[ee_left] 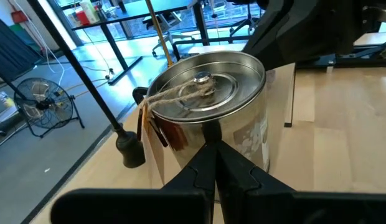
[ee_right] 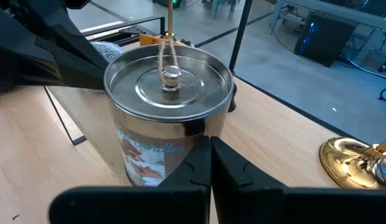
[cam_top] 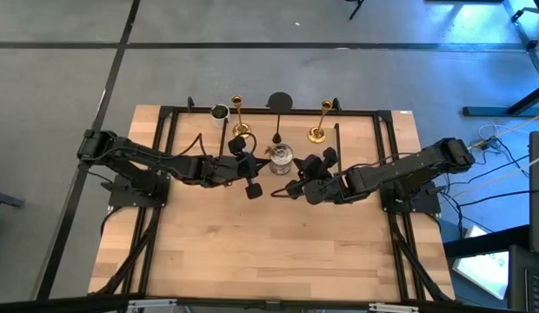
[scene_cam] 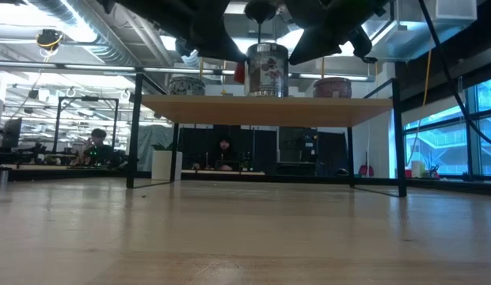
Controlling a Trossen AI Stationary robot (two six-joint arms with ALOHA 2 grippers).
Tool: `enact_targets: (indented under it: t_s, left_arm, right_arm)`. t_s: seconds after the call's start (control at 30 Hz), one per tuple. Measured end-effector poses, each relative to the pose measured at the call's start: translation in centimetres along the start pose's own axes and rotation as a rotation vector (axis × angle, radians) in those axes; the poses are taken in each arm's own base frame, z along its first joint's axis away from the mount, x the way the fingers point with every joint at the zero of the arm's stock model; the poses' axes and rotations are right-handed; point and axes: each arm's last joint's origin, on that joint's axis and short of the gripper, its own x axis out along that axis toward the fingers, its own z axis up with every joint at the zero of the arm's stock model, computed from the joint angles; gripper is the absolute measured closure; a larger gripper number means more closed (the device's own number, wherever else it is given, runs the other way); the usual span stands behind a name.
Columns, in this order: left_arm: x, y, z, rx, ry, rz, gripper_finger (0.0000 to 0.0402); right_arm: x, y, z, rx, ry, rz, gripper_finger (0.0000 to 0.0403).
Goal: Pick & Place candle stick holders
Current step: Return to Home Position
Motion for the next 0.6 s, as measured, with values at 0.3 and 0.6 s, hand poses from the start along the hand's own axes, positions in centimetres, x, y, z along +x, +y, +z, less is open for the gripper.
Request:
enact_targets:
  t_s: [0.3, 0.6]
  left_arm:
    - [0.14, 0.24, 0.01, -0.003, 0.000, 0.007, 0.0400]
    - [0.11, 0.24, -0.09, 0.004, 0.010, 0.019, 0.0400]
  right_arm:
    - [0.11, 0.03, -0.04, -0.001, 0.000, -0.002, 0.0403]
    - [0.84, 0.37, -0.40, -0.024, 0.007, -0.006, 0.0403]
